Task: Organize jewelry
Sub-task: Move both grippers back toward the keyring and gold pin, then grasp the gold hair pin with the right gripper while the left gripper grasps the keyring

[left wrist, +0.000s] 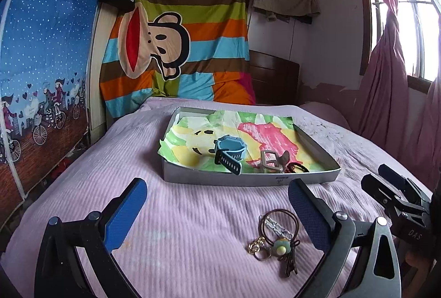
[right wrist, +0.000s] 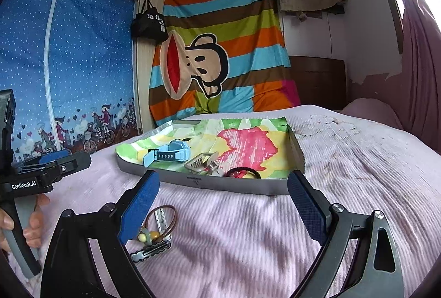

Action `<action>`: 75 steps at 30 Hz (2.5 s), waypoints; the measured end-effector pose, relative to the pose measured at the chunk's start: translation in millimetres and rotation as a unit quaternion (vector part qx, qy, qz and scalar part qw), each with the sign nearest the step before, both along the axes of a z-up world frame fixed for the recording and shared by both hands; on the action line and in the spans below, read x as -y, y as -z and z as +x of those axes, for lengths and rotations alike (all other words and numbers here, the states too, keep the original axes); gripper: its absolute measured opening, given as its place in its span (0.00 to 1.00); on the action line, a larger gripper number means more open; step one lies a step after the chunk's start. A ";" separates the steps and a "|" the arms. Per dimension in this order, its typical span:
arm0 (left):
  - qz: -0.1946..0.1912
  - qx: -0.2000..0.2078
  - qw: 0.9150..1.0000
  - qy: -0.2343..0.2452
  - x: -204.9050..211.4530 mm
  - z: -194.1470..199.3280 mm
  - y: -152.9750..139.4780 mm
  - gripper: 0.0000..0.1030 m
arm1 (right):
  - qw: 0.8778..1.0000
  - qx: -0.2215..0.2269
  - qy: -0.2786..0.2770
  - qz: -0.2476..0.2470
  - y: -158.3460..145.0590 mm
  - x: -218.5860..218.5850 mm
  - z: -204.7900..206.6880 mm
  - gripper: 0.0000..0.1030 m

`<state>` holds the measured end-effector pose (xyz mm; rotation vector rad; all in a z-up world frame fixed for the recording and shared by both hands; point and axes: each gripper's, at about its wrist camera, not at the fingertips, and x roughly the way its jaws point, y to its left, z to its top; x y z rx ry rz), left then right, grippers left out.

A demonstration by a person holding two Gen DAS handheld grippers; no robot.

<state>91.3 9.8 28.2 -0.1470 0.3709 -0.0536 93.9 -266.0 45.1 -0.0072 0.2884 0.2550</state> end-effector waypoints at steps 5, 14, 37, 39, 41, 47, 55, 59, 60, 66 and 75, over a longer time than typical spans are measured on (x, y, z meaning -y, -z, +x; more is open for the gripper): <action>0.008 -0.025 1.000 0.013 -6.3 -1.8 5.9 1.00 | 1.000 -0.022 -0.012 -0.011 5.3 -2.9 -0.9 0.89; 0.013 -0.067 0.995 0.071 6.0 6.1 18.9 0.92 | 0.997 -0.068 -0.040 -0.018 19.8 -11.1 11.9 0.73; -0.036 -0.196 0.962 0.184 15.8 37.6 59.0 0.21 | 0.984 -0.146 -0.094 -0.036 45.6 -40.4 41.9 0.27; -0.036 -0.204 0.960 0.188 16.6 40.3 61.6 0.18 | 0.983 -0.154 -0.097 -0.035 48.2 -41.7 45.5 0.27; -0.036 -0.209 0.958 0.191 17.3 41.1 64.5 0.16 | 0.981 -0.160 -0.103 -0.034 50.5 -44.0 48.3 0.27; -0.036 -0.218 0.957 0.189 18.1 44.1 69.9 0.13 | 0.978 -0.171 -0.117 -0.036 54.0 -53.6 56.2 0.27; -0.032 -0.219 0.956 0.191 19.9 45.6 72.7 0.08 | 0.972 -0.193 -0.121 -0.048 63.7 -63.5 63.6 0.07; -0.041 -0.219 0.956 0.192 17.9 46.1 74.6 0.03 | 0.973 -0.192 -0.119 -0.044 63.6 -62.9 63.2 0.05; -0.043 -0.217 0.956 0.192 17.2 46.1 74.8 0.03 | 0.973 -0.192 -0.118 -0.043 63.5 -62.2 63.4 0.05; -0.054 -0.208 0.958 0.192 13.3 44.1 74.6 0.03 | 0.974 -0.190 -0.115 -0.039 63.3 -60.4 64.2 0.04; -0.067 -0.187 0.961 0.192 8.5 39.0 70.8 0.01 | 0.977 -0.177 -0.112 -0.029 59.3 -57.0 61.5 0.03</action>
